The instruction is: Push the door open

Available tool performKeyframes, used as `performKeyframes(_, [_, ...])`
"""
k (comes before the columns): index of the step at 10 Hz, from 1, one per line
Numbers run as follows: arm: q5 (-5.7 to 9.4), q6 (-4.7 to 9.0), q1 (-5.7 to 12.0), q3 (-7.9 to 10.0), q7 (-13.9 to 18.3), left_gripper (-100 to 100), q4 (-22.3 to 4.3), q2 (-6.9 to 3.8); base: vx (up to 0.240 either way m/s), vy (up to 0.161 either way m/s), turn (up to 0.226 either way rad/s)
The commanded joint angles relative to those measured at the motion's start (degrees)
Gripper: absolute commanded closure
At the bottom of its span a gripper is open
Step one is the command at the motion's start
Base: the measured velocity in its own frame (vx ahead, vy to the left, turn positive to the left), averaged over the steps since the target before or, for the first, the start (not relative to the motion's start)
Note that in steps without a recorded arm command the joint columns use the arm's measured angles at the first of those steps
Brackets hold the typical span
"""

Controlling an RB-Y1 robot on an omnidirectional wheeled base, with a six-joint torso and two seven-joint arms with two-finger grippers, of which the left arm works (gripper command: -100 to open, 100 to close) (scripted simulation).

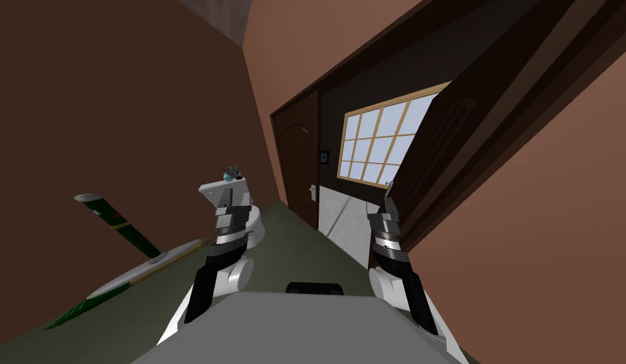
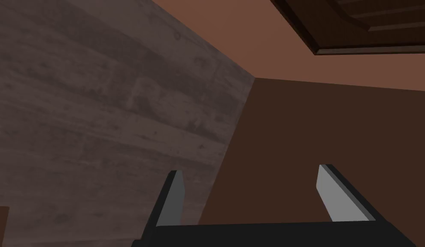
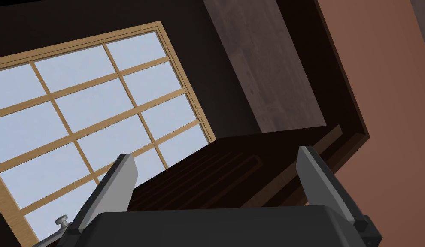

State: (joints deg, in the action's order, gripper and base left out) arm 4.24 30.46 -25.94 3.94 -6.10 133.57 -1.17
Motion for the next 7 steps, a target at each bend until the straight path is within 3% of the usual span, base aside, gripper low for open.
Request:
performKeyframes(1, [-0.15, -0.57, 0.95, -0.8, 0.3, -100, -2.2, -0.36, -0.009, -0.031, -0.134])
performKeyframes(7, [-0.6, -2.3, 3.85, -3.25, 1.3, -100, -9.0, -1.2, 0.12, 0.073, -0.078])
